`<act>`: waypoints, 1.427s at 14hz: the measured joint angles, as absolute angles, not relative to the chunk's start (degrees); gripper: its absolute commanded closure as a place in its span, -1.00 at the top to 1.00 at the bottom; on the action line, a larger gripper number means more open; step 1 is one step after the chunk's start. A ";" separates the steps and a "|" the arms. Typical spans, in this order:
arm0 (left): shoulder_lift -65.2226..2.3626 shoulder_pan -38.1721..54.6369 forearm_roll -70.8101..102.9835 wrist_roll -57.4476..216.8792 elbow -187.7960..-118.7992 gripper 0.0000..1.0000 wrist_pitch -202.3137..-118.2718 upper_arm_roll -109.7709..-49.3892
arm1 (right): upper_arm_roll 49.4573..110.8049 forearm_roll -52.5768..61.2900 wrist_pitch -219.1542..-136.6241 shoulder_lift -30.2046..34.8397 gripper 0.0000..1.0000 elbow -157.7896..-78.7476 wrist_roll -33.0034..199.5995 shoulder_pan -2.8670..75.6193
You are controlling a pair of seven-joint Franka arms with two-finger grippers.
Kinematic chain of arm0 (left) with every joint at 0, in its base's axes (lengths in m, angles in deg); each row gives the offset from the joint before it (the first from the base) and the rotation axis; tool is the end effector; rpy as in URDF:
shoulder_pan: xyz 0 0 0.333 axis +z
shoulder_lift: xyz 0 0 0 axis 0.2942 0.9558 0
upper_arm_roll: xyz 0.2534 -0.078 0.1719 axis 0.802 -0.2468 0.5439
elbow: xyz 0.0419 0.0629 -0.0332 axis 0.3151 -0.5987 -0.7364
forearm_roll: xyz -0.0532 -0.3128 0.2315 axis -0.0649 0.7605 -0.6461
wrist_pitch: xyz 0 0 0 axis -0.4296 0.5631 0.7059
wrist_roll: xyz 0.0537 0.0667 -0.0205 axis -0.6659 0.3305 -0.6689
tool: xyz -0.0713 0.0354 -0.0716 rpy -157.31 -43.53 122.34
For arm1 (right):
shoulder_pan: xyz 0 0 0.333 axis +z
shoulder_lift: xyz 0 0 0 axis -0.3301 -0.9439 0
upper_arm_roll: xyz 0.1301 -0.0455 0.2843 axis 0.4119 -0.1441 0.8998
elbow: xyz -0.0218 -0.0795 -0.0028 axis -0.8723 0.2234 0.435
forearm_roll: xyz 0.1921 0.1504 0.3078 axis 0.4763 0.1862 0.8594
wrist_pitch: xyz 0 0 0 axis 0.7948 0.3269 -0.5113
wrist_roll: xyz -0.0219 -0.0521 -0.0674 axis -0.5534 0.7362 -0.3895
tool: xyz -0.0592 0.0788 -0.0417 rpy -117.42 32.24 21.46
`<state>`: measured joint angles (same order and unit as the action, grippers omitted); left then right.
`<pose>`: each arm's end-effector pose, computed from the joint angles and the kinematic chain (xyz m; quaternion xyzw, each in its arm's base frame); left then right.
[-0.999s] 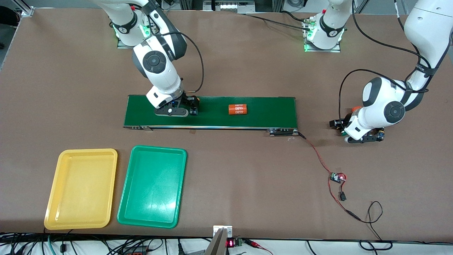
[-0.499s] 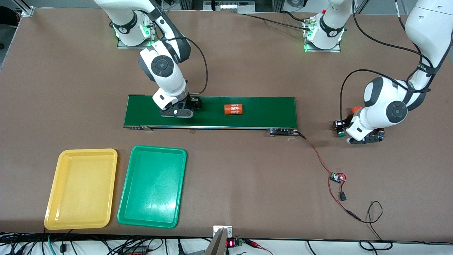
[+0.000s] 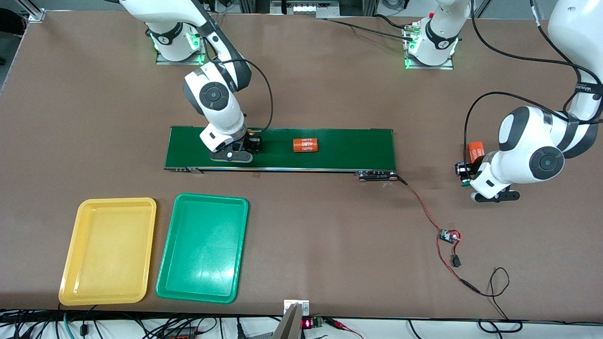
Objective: Sort buttons by color to trays
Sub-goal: 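Carry the yellow button to the yellow tray while the left gripper places the green button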
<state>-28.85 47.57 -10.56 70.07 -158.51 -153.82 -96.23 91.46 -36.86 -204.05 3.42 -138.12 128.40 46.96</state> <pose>0.6073 -0.0036 0.2841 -0.9891 -0.0334 0.1419 0.0207 0.4932 0.3263 0.2415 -0.9995 0.0316 -0.0067 0.0002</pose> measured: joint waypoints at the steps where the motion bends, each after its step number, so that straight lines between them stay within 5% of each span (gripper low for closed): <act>1: -28.94 46.06 -10.56 70.00 -156.31 -0.73 -150.50 -96.43 | 91.17 -36.86 -204.06 3.42 -1.00 -137.93 128.61 46.96; 4: -28.99 43.11 -9.47 69.83 -150.96 -0.73 -143.75 -100.08 | 90.97 -36.87 -204.07 3.58 -1.00 -137.46 130.29 46.97; 12: -28.15 29.43 -5.16 58.50 -151.52 -0.70 -145.44 -104.83 | 89.72 -37.18 -197.52 7.61 -1.00 -135.11 128.94 45.60; 18: -26.16 26.55 -5.21 52.64 -159.77 -0.56 -157.03 -104.28 | 88.64 -37.19 -186.71 18.10 -1.00 -131.51 106.59 29.06; 19: -26.06 26.64 -5.21 52.52 -160.72 -0.06 -158.54 -104.17 | 88.59 -37.23 -186.64 18.45 -1.00 -130.96 102.45 26.07; 20: -25.98 26.81 -5.21 52.31 -161.69 0.76 -159.93 -104.09 | 88.54 -37.44 -186.68 18.32 -1.00 -130.49 98.78 23.19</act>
<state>-25.98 26.81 -5.21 52.31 -161.69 -159.93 -104.09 88.54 -37.44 -186.68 18.32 -130.49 98.78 23.19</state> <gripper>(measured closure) 0.617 0.665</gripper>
